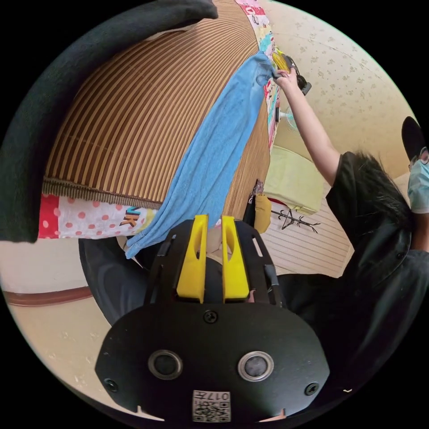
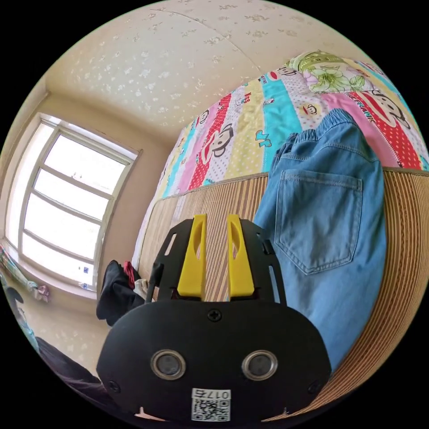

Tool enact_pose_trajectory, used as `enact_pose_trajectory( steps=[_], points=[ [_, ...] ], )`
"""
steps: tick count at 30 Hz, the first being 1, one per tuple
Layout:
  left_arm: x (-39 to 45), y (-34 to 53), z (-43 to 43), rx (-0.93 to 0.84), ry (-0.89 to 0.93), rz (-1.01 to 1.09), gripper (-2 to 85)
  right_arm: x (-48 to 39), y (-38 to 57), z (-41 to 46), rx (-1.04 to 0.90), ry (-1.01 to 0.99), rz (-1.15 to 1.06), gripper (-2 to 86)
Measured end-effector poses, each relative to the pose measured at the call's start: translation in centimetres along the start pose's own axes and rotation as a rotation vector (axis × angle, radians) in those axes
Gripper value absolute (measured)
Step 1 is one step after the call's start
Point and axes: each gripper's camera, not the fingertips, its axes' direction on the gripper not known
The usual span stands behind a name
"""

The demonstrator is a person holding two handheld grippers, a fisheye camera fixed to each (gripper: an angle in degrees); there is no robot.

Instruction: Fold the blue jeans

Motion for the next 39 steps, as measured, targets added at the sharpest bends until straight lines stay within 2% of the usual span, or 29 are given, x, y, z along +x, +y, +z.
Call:
enact_pose_trajectory(
  steps=[3, 6, 10, 14, 17, 20, 24, 28, 30, 33, 35, 39],
  points=[
    [0.3, -0.7, -0.2, 0.049, -0.014, 0.017, 6.7, -1.8, 7.0, -4.6, -0.119, 0.154, -0.161, 7.7],
    [1.4, -3.6, -0.3, 0.090, -0.045, 0.086, 8.3, -0.5, 16.3, -10.7, -0.209, 0.185, -0.142, 8.9],
    [3.8, -9.5, 0.1, 0.120, -0.167, 0.237, 10.8, 3.9, 30.2, -18.2, -0.256, 0.108, 0.094, 11.8],
    [4.6, -14.1, 1.8, 0.106, -0.262, 0.371, 12.1, 5.6, 41.2, -23.3, -0.146, -0.047, 0.327, 13.3],
    [3.3, -15.5, 4.1, -0.028, -0.214, 0.365, 11.6, 5.5, 45.0, -24.1, -0.109, -0.204, 0.374, 13.3],
    [2.0, -13.5, 5.9, -0.088, -0.159, 0.334, 10.5, 5.4, 46.1, -22.8, -0.164, -0.370, 0.370, 12.9],
    [0.7, -11.6, 6.2, -0.042, -0.130, 0.268, 9.3, 4.5, 45.2, -22.8, -0.199, -0.331, 0.315, 9.7],
    [-0.2, -13.2, 8.1, -0.163, -0.137, 0.274, 1.9, 4.3, 44.7, -22.5, -0.285, -0.375, 0.306, 5.7],
    [0.0, -13.2, 8.5, -0.210, -0.135, 0.292, 0.8, 3.7, 45.5, -24.3, -0.247, -0.433, 0.289, 4.1],
    [0.8, -11.4, 6.4, -0.211, 0.061, 0.351, 0.0, 1.0, 47.9, -29.7, -0.118, -0.574, 0.243, 3.2],
    [2.6, -8.2, 3.6, -0.182, 0.289, 0.407, -0.3, -3.1, 50.2, -34.9, -0.005, -0.715, 0.162, 2.7],
    [9.6, -1.6, -0.5, -0.172, 0.465, 0.599, -0.5, -12.5, 52.1, -42.9, 0.133, -0.883, -0.082, 2.2]
  ],
)
